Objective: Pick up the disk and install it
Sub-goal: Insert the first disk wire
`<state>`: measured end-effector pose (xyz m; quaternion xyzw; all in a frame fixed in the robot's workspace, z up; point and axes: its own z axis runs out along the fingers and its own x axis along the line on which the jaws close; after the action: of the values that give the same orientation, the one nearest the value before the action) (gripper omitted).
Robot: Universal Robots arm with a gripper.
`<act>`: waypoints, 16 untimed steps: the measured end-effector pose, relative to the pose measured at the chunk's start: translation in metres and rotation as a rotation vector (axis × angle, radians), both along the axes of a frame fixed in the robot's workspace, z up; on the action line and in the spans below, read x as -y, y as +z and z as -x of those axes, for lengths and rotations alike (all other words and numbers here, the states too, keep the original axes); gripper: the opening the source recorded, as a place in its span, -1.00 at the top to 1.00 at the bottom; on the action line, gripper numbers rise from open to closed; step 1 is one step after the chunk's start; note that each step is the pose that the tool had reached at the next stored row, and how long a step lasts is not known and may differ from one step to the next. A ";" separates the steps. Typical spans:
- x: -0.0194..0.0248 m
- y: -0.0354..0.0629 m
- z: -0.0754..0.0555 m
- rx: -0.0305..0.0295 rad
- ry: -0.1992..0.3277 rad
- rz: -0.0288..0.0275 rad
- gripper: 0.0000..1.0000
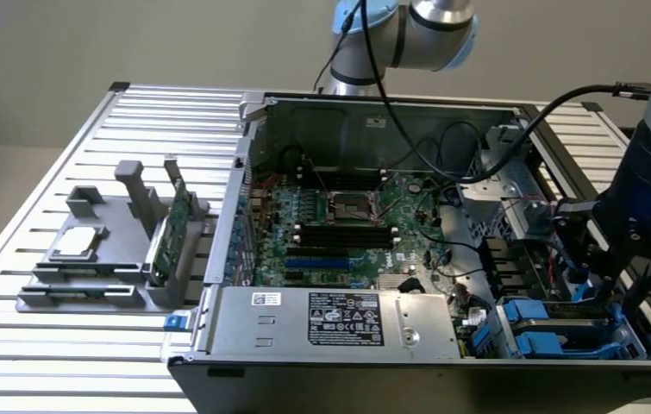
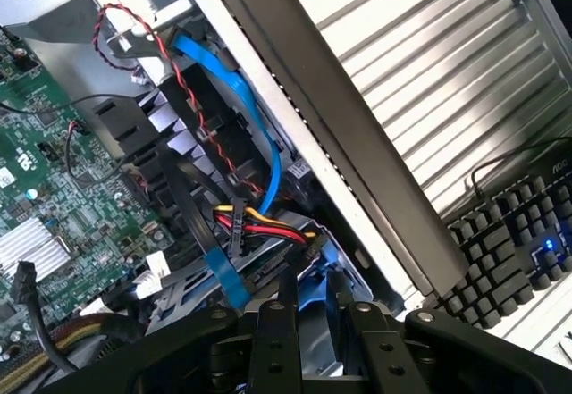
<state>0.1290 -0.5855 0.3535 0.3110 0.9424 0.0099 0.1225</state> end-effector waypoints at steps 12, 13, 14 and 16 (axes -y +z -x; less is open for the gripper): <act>0.0059 0.0012 -0.006 -0.0216 -0.021 -0.0216 0.45; 0.0067 0.0014 -0.007 -0.0258 -0.021 -0.0242 0.45; 0.0073 0.0016 -0.008 -0.0295 -0.021 -0.0271 0.45; 0.0084 0.0021 -0.008 -0.0347 -0.022 -0.0334 0.45</act>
<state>0.1365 -0.5939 0.3556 0.3233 0.9407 0.0189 0.1010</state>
